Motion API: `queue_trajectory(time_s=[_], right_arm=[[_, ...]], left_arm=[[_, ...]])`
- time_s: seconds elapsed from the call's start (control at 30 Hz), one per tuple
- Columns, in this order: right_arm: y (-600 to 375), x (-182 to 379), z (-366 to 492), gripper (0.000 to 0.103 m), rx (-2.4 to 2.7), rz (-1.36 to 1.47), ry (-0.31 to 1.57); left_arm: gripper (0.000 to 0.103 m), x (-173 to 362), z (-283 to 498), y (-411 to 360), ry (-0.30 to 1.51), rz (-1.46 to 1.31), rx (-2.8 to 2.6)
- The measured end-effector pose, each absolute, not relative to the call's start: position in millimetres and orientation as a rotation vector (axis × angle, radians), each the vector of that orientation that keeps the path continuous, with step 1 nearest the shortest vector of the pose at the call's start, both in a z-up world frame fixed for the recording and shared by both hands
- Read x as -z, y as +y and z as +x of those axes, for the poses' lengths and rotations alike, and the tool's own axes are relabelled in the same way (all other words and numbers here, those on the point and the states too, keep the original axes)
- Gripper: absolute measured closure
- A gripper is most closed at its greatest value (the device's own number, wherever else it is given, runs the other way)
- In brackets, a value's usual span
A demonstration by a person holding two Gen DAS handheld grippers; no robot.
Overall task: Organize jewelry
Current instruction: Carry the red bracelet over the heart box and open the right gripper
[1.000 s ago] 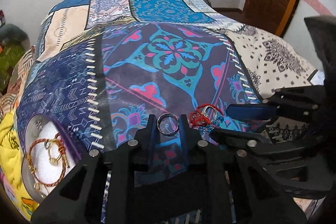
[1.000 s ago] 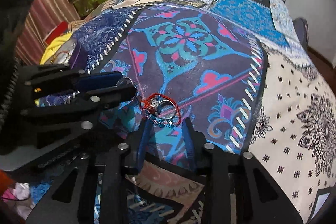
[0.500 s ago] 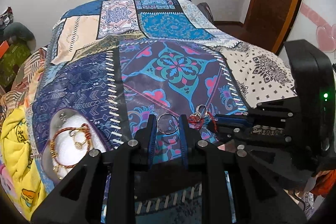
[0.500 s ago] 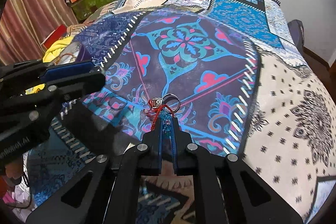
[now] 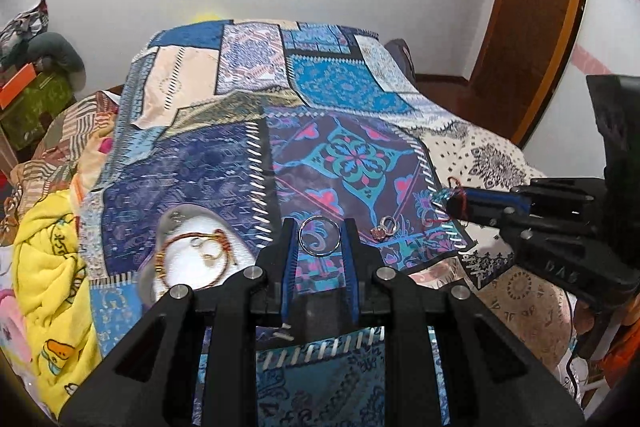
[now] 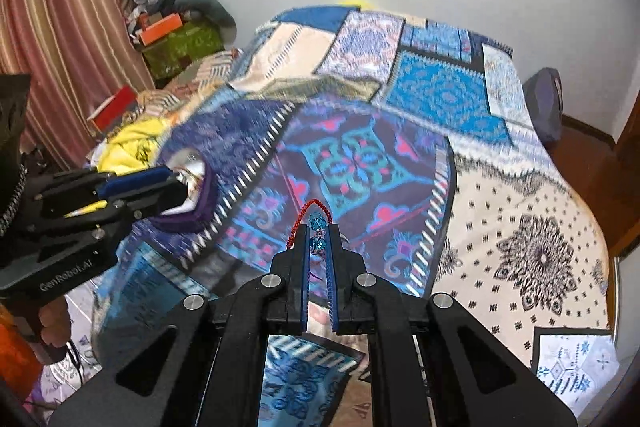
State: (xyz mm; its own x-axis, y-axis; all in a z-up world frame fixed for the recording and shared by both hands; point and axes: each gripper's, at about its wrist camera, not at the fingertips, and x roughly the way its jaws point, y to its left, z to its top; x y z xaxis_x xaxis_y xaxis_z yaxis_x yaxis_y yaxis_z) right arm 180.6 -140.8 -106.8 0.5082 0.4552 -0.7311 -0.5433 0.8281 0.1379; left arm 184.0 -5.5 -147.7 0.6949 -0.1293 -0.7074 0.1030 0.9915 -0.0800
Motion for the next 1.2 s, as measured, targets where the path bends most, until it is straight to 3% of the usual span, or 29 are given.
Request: queue_trajectory(time_s=[0.63,1.2], right_arm=[[-61,56,173,0.096,-0.773,-0.08,0.708],[13,110,193,0.096,-0.905,-0.157,0.885]], left_arm=[[0.083,118,147,79,0.684,-0.109,-0.01],[0.083,172,159,116,0.786,-0.185,-0.031]])
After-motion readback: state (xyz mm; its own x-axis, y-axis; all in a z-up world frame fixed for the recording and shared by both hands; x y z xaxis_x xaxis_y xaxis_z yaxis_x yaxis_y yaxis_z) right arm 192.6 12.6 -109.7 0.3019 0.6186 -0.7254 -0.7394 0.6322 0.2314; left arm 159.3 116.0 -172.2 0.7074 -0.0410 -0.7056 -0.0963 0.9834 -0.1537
